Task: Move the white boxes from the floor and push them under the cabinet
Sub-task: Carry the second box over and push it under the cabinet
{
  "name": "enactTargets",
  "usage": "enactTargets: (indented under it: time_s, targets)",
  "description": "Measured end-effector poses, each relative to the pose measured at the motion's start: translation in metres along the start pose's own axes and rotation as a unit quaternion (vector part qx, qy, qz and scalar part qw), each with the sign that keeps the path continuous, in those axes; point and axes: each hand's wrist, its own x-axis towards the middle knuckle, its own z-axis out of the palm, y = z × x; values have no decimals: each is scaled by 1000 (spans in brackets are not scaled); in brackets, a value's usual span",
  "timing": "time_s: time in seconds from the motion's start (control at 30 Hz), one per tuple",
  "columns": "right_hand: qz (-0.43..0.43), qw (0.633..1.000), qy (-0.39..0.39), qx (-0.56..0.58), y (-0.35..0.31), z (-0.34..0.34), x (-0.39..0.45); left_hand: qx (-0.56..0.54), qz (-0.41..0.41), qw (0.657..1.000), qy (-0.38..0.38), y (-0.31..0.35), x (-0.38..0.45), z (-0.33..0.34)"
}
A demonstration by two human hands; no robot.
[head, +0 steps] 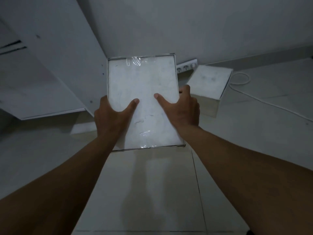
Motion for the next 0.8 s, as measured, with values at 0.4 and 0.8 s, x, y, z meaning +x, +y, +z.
enactTargets:
  time_s: [0.4, 0.8]
  targets:
    - [-40, 998, 41, -2, -51, 35, -56, -62, 60, 996, 11, -72, 8, -52]
    - [-38, 992, 119, -20, -103, 59, -175, -127, 88, 987, -53, -155, -2, -128]
